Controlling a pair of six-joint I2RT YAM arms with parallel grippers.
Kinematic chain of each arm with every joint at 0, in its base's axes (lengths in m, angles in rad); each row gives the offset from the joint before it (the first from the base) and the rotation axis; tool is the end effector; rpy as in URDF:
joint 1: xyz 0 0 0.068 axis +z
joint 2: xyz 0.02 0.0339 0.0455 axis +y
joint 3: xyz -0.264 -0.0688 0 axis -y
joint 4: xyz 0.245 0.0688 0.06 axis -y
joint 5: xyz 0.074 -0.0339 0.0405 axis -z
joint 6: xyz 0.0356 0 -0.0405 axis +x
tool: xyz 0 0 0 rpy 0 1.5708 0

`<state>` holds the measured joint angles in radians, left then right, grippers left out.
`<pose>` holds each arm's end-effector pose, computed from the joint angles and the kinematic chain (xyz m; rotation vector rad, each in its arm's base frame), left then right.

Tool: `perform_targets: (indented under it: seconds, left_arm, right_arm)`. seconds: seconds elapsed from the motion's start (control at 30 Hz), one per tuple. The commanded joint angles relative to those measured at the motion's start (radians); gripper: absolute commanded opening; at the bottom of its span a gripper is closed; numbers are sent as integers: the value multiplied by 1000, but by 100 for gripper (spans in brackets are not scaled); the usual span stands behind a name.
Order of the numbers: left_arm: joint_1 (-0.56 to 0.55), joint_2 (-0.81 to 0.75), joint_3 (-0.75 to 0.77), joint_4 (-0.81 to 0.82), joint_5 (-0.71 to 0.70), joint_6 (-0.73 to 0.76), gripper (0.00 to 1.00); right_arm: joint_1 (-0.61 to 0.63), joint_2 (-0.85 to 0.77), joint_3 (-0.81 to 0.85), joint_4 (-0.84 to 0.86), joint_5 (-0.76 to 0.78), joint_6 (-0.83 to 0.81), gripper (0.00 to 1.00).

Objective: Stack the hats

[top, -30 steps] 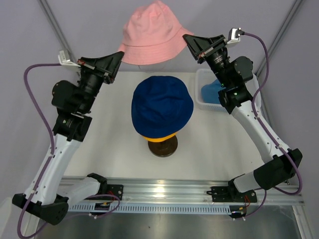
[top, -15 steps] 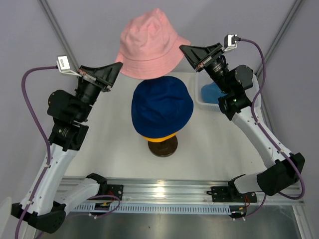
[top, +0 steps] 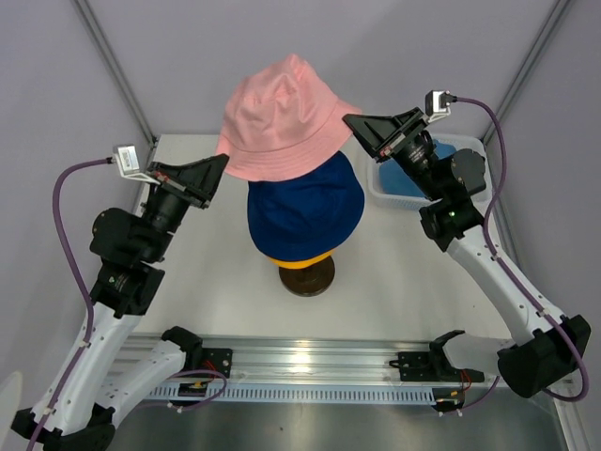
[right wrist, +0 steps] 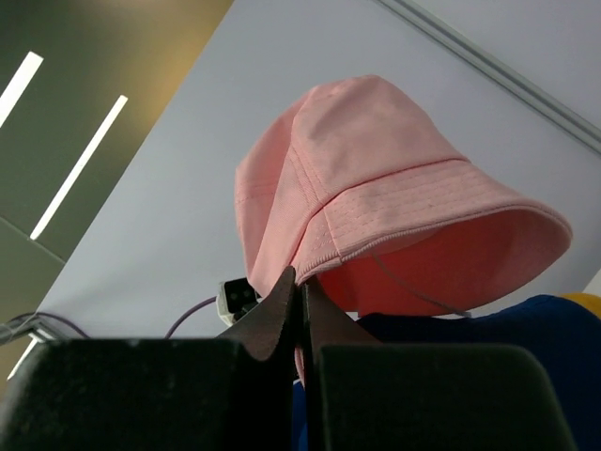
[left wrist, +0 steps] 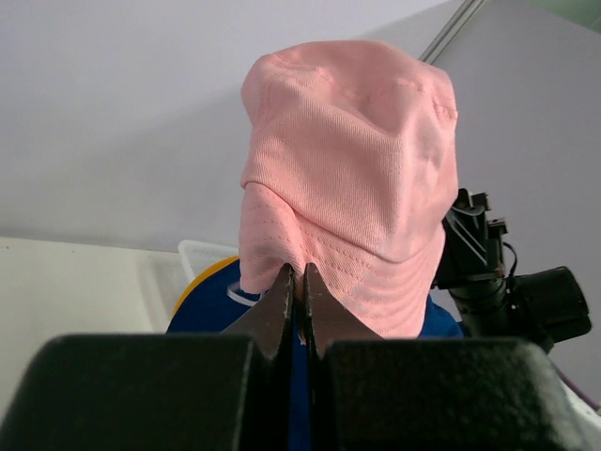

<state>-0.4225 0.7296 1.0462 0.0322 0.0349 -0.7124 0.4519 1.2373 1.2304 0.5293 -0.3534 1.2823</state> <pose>0.1275 -0.0587 0.4602 -0.1539 1.2763 -1.0051 0.2394 0.1299 0.4749 0.1449 1.2473 1.7209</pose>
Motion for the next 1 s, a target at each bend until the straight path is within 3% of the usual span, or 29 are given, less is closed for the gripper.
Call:
perform_targets:
  seconds: [0.0, 0.23, 0.5, 0.97]
  left_arm:
    - [-4, -15, -3, 41, 22, 70, 2]
    - [-30, -22, -14, 49, 168, -33, 2]
    - [-39, -124, -74, 54, 158, -136, 6]
    - [-38, -94, -3, -87, 186, -206, 10]
  right_arm:
    - [-1, -59, -31, 21, -18, -23, 0]
    - [4, -196, -98, -54, 20, -50, 0]
    - [17, -275, -115, -103, 42, -8, 0]
    - [28, -309, -149, -83, 94, 143, 0]
